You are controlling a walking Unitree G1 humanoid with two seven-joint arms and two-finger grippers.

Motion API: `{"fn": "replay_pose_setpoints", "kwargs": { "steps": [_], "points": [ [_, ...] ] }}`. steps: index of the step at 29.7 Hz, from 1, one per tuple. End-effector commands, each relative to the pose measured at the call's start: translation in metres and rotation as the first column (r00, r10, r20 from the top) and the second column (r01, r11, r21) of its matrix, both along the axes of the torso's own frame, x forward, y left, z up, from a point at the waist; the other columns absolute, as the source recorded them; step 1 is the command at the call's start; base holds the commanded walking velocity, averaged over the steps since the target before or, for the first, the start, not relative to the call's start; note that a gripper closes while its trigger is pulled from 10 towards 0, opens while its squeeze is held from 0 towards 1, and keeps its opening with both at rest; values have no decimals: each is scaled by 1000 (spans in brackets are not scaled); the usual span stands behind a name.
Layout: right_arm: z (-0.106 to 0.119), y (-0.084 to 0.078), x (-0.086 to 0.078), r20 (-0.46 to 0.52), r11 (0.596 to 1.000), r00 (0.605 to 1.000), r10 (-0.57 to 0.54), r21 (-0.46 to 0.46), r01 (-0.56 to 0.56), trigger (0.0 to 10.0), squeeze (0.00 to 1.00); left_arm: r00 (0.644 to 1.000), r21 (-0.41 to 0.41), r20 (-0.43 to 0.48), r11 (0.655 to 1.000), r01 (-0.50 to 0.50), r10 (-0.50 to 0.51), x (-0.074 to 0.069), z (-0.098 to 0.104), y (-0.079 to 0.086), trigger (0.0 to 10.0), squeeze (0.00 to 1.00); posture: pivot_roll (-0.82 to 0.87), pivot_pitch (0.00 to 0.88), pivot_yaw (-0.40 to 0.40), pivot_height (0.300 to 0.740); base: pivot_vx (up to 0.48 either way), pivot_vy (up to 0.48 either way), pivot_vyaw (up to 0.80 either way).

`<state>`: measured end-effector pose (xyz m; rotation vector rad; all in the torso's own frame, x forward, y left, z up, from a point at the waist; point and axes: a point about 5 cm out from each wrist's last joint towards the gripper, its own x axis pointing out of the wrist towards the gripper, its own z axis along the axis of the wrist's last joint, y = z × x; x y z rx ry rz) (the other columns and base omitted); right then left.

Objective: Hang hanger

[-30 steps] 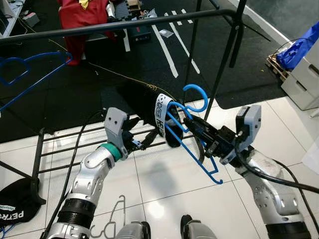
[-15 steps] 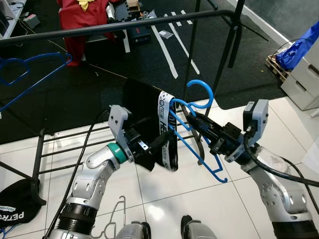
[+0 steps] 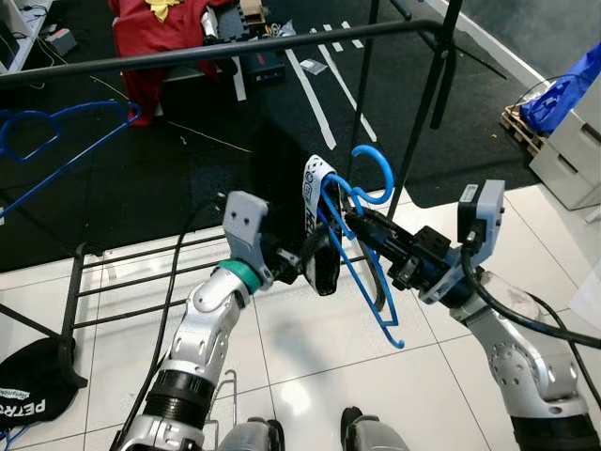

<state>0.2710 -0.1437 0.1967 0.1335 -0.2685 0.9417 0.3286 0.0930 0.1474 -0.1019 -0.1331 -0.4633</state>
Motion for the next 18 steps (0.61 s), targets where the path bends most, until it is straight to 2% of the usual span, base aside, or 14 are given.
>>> {"fn": "replay_pose_setpoints", "kwargs": {
  "steps": [1,2,4,9,10,18],
  "points": [
    [4,3,-3,17,1000,1000,24,5,-25,10000,0,996,34,-12,996,-87,87,3,-6,11,10000,1000,-38,78,102,740,0,0,0],
    [4,3,-3,17,1000,1000,24,5,-25,10000,0,996,34,-12,996,-87,87,3,-6,11,10000,1000,-38,78,102,740,0,0,0],
    [5,3,-3,14,1000,999,30,5,-30,10000,0,982,75,1,980,-187,187,10,-6,23,10000,1000,-36,83,100,740,0,0,0],
    [5,5,-5,1,999,999,45,6,-45,10000,0,970,85,21,966,-242,241,14,-7,28,10000,1000,-34,85,97,740,0,0,0],
    [4,6,-6,-6,998,998,55,7,-55,10000,0,957,106,37,951,-290,288,16,-7,31,10000,1000,-32,88,95,740,0,0,0],
    [4,7,-7,-13,998,998,66,6,-66,10000,0,943,118,45,935,-334,331,19,-8,37,9843,1000,-34,91,94,740,0,0,0]
  ]
}}
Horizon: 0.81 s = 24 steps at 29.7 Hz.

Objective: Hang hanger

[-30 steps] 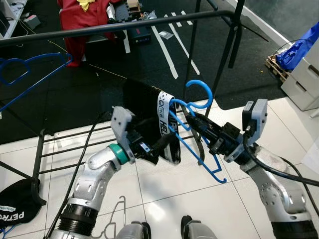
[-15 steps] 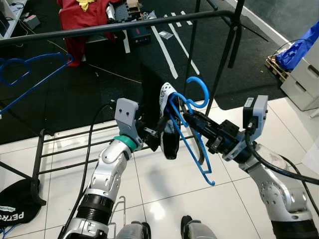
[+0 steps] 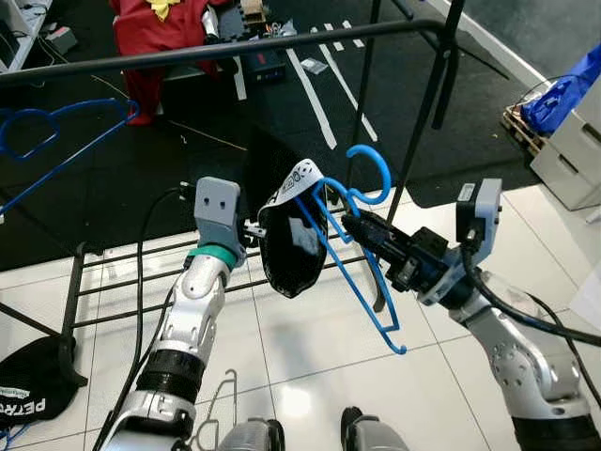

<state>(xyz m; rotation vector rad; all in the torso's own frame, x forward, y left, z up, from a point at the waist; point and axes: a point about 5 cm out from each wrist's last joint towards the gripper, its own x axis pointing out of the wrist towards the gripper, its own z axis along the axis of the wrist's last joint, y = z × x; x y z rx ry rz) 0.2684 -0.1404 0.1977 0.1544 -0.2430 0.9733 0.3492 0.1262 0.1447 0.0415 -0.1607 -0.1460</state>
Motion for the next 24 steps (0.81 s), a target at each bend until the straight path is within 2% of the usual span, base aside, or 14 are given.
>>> {"fn": "replay_pose_setpoints", "kwargs": {
  "steps": [1,2,3,4,5,6,14,24],
  "points": [
    [2,4,-5,8,999,999,38,2,-38,10000,0,999,8,-14,999,-37,37,0,-6,6,1961,1000,-36,92,94,740,0,0,0],
    [1,4,-6,1,999,999,43,-1,-43,10000,0,999,-8,-1,999,-39,39,2,-3,8,0,620,-37,93,95,740,0,0,0],
    [1,4,-6,1,999,999,43,-1,-43,10000,0,999,-8,-1,999,-39,39,2,-3,8,0,620,-37,93,95,740,0,0,0],
    [0,4,-6,-4,999,999,47,-2,-47,10000,0,999,-24,12,999,-37,37,4,-1,8,0,341,-36,94,96,740,0,0,0],
    [0,4,-6,-4,999,999,47,-2,-47,10000,0,999,-24,12,999,-37,37,4,-1,8,0,341,-36,94,96,740,0,0,0],
    [-1,4,-7,-9,999,999,50,-4,-50,10000,0,999,-39,26,999,-33,34,4,1,8,0,0,-37,95,97,740,0,0,0],
    [-3,3,-7,-22,999,999,48,-12,-48,10000,0,997,-81,72,997,-12,18,6,8,5,0,0,-35,95,97,740,0,0,0],
    [-3,3,-6,-19,999,999,36,-20,-36,10000,0,994,-90,101,995,37,-28,4,8,-2,0,0,-34,96,98,740,0,0,0]
  ]
}}
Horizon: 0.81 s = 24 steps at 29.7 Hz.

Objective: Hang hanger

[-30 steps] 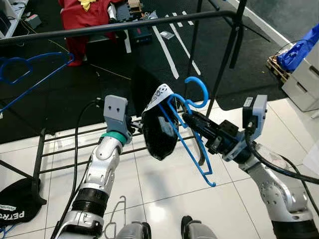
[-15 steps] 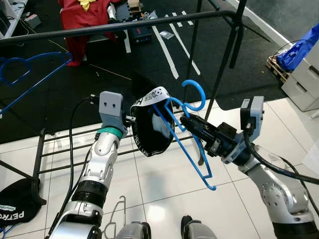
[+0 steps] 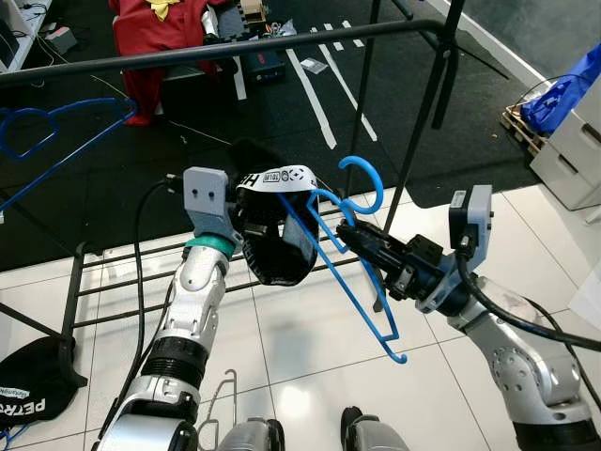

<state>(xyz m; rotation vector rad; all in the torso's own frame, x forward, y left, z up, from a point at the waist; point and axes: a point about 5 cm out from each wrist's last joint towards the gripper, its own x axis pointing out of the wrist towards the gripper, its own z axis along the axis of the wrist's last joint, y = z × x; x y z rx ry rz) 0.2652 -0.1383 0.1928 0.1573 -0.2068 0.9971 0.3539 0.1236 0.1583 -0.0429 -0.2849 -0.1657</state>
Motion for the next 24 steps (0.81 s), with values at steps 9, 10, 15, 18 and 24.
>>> {"fn": "replay_pose_setpoints", "kwargs": {
  "steps": [9,10,15,18,24],
  "points": [
    [1,2,-3,8,1000,1000,12,-11,-11,10000,0,1000,-16,-11,1000,-18,18,2,-4,4,0,0,-34,95,99,740,0,0,0],
    [-1,2,-3,0,1000,1000,13,-17,-13,10000,0,1000,-15,-9,999,-29,29,3,-1,6,0,0,-33,95,101,740,0,0,0],
    [-13,5,-6,-35,998,999,20,-51,-22,10000,0,998,6,19,998,-55,55,9,11,8,0,0,-30,97,104,740,0,0,0],
    [-28,10,-10,-71,994,997,35,-98,-41,10000,0,995,22,52,996,-89,88,13,22,10,0,0,-30,99,106,740,0,0,0],
    [-45,14,-16,-117,989,992,46,-132,-62,10000,0,989,16,85,992,-122,120,18,35,10,0,0,-29,100,108,740,0,0,0]
  ]
}}
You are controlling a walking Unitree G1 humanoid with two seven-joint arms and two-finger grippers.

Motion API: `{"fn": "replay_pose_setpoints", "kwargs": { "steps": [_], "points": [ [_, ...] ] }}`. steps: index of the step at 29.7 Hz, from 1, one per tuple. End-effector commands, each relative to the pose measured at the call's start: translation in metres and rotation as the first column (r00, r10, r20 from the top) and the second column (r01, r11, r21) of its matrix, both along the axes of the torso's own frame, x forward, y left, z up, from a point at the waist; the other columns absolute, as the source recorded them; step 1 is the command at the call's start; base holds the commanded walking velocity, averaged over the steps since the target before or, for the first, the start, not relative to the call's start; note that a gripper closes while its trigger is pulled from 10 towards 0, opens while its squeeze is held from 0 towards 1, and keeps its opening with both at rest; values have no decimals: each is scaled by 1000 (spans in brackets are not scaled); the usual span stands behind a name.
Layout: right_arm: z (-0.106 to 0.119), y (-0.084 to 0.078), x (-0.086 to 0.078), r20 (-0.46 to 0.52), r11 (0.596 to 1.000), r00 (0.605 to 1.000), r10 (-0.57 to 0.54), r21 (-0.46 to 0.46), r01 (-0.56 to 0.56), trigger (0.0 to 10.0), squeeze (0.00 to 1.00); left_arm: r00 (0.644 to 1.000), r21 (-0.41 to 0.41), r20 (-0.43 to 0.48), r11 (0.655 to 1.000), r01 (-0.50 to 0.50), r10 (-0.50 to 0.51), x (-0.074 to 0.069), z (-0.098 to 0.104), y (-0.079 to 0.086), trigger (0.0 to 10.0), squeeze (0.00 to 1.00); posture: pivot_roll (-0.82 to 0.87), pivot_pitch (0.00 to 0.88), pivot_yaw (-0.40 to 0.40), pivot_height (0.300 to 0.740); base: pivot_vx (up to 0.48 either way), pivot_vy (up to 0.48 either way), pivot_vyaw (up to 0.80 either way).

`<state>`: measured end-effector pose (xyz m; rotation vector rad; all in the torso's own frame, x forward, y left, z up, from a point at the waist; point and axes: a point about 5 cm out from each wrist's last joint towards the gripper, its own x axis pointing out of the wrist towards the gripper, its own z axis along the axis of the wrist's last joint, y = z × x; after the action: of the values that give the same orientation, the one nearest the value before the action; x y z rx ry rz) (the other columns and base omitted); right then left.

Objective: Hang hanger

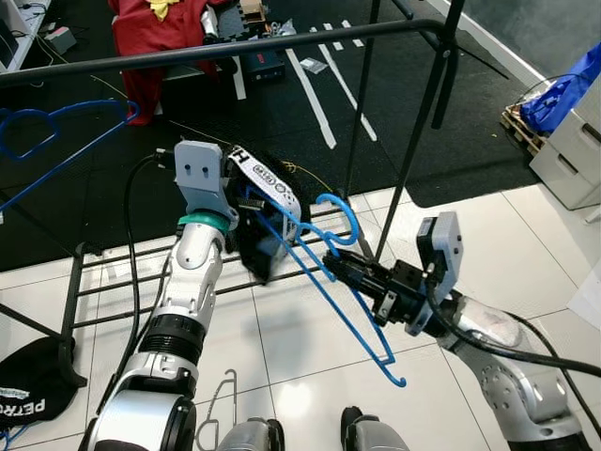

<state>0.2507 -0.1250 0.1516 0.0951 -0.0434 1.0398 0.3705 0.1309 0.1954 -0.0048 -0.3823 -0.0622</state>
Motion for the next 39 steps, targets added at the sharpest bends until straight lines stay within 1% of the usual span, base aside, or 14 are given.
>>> {"fn": "replay_pose_setpoints", "kwargs": {
  "steps": [1,17,20,22,23,25,26,28,29,31,32,33,34,39],
  "points": [
    [-10,2,-4,-24,1000,1000,14,-17,-14,10000,0,1000,2,-2,1000,-20,20,2,2,3,0,0,-30,100,108,740,0,0,0],
    [-36,3,-20,-91,994,995,29,-102,-38,10000,0,990,26,17,990,-138,137,6,10,19,0,0,-30,104,112,740,0,0,0],
    [-54,-14,-13,-93,963,973,-212,-192,191,10000,0,983,18,-10,983,-182,182,4,2,41,0,0,-33,107,110,740,0,0,0],
    [-54,-14,-13,-93,963,973,-212,-192,191,10000,0,983,18,-10,983,-182,182,4,2,41,0,0,-33,107,110,740,0,0,0],
    [-61,-24,-12,-92,931,941,-325,-208,301,10000,0,977,26,-21,977,-212,212,2,-2,55,0,0,-32,107,108,740,0,0,0],
    [-61,-24,-12,-92,931,941,-325,-208,301,10000,0,977,26,-21,977,-212,212,2,-2,55,0,0,-32,107,108,740,0,0,0],
    [-62,-35,-9,-63,883,892,-447,-191,429,10000,0,973,24,-28,973,-228,229,-1,-5,68,0,0,-30,106,106,740,0,0,0],
    [-62,-35,-9,-63,883,892,-447,-191,429,10000,0,973,24,-28,973,-228,229,-1,-5,68,0,0,-30,106,106,740,0,0,0],
    [-57,-46,-4,-19,821,829,-559,-153,550,10000,0,974,20,-31,974,-224,224,-4,-8,75,0,0,-28,106,106,740,0,0,0],
    [-57,-46,-4,-19,821,829,-559,-153,550,10000,0,974,20,-31,974,-224,224,-4,-8,75,0,0,-28,106,106,740,0,0,0],
    [-49,-56,1,30,754,760,-649,-109,648,10000,0,977,18,-31,978,-209,209,-7,-10,79,0,0,-29,105,106,740,0,0,0],
    [-49,-56,1,30,754,760,-649,-109,648,10000,0,977,18,-31,978,-209,209,-7,-10,79,0,0,-29,105,106,740,0,0,0],
    [-38,-63,7,63,701,702,-709,-47,712,10000,0,980,23,-39,980,-196,197,-11,-15,80,0,0,-27,104,103,740,0,0,0],
    [-29,-65,10,76,684,682,-728,0,730,10000,0,980,26,-50,981,-193,194,-14,-20,81,0,0,-28,103,103,740,0,0,0]
  ]
}}
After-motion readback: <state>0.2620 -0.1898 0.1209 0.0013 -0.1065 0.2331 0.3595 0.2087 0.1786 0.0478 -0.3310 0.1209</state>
